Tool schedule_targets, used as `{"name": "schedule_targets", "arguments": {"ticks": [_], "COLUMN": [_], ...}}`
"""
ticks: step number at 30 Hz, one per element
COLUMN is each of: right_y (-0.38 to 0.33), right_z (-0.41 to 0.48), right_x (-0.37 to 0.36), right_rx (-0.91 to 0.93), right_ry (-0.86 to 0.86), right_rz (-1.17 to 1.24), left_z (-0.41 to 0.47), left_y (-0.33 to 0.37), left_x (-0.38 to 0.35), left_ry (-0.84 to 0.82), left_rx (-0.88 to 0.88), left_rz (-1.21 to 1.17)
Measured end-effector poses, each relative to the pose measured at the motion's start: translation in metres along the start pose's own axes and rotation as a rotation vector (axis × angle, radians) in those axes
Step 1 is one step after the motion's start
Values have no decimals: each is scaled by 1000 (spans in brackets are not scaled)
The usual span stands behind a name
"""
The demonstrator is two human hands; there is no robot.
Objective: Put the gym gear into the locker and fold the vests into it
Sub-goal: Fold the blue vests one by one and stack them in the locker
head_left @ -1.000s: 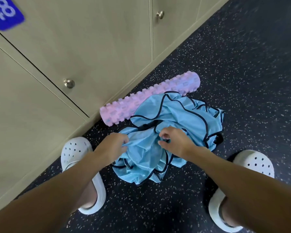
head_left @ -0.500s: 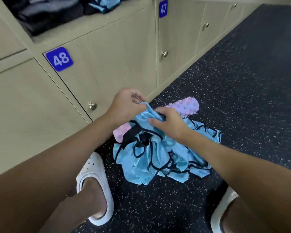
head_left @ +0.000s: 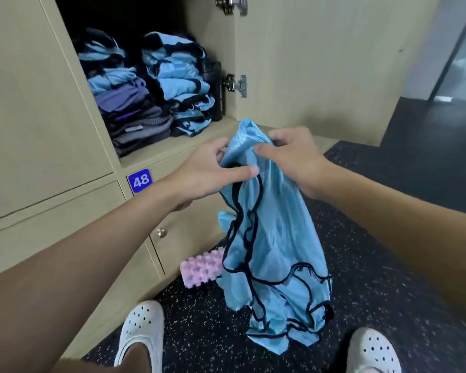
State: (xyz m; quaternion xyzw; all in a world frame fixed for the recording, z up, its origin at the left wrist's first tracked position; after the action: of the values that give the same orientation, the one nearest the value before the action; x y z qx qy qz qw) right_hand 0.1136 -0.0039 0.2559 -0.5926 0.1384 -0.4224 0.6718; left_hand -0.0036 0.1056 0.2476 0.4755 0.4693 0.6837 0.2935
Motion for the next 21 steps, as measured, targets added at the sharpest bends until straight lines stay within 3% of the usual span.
{"name": "schedule_targets", "arguments": {"ticks": [8,13,15,21], "right_y": [-1,28,33,20], "right_z": [-25,-33,-34,-27], "right_x": [11,6,6,12], "right_rx": [-24,-217,-221,-194], "right_ry": [37,-294,-348,-162], "right_rz": [43,13,-19,73], "left_z": [-6,3,5,10], "left_y": [10,21,22,20], "left_x": [-13,10,16,30], "left_ry": [261,450,470,488], "left_rx": [-35,8,21,27], "left_rz": [-97,-308,-355,-257]}}
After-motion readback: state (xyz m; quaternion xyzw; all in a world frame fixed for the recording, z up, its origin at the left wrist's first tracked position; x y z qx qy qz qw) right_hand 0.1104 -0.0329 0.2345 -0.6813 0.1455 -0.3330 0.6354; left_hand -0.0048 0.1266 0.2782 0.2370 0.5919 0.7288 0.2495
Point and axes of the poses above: each hand's wrist, its own z-axis towards the middle knuckle, its own x-axis out of the back of the hand, y = z × x, the point moved 5 cm from there along z, towards the middle knuckle, and after that the axes turned 2 degrees about -y, right-handed, at the moved point
